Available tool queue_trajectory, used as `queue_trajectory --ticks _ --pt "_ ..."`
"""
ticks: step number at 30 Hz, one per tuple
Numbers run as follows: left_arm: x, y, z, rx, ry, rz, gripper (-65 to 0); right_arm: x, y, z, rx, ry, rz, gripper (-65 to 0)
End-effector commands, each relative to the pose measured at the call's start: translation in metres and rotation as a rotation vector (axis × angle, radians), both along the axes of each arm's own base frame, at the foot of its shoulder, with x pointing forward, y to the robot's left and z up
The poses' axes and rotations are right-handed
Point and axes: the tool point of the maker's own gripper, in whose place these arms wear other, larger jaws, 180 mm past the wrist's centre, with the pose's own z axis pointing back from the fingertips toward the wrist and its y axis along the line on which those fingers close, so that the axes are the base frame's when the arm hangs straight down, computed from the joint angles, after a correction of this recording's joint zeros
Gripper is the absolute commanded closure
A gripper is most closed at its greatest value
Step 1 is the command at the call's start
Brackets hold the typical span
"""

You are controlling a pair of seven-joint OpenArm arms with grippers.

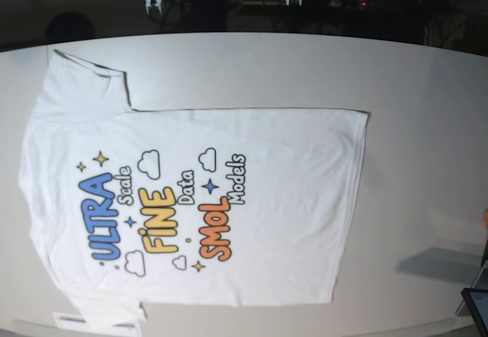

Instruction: Fold the T-shirt properly

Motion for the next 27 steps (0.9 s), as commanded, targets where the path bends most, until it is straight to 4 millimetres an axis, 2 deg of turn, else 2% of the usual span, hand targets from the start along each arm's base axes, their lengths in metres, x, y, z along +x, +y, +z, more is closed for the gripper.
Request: queue_trajectory --ticks 1,4,10,15,17,19,21,23,26,27 --pt "-0.002 -0.001 0.0 0.001 0.007 0.001 -4.5 -0.008 0.0 0.0 -0.003 0.011 0.007 -0.3" --pt "0.003 -0.001 0.001 0.003 -0.03 0.0 -7.6 -0.007 0.001 0.001 -0.002 -0.008 0.006 -0.3" --pt "0.02 0.004 0.007 0.015 -0.205 -0.006 -7.6 0.005 0.0 0.006 -0.004 -0.169 -0.003 -0.1" --pt "0.017 0.004 0.006 0.014 -0.196 -0.006 -7.9 0.008 -0.001 0.007 -0.005 -0.195 -0.007 -0.3" --pt "0.005 0.003 0.004 0.011 -0.116 -0.002 -8.7 0.001 -0.001 0.005 -0.005 -0.135 -0.005 -0.4" --pt "0.003 0.001 0.002 0.006 -0.055 0.001 -14.8 0.0 -0.001 0.003 -0.006 -0.066 -0.003 -4.8" --pt "0.004 0.001 0.001 0.006 -0.048 0.001 -20.8 -0.004 0.0 0.003 -0.005 -0.024 0.003 -13.8" --pt "0.006 0.001 0.002 0.006 -0.07 -0.001 -21.8 -0.003 0.001 0.003 -0.002 -0.026 0.005 -21.3" --pt "0.011 0.003 0.002 0.01 -0.101 -0.003 -20.8 -0.002 0.001 0.003 0.0 -0.032 0.005 -22.1" --pt "0.011 0.003 0.003 0.01 -0.107 -0.003 -17.3 -0.001 0.0 0.003 -0.001 -0.046 0.006 -20.3"
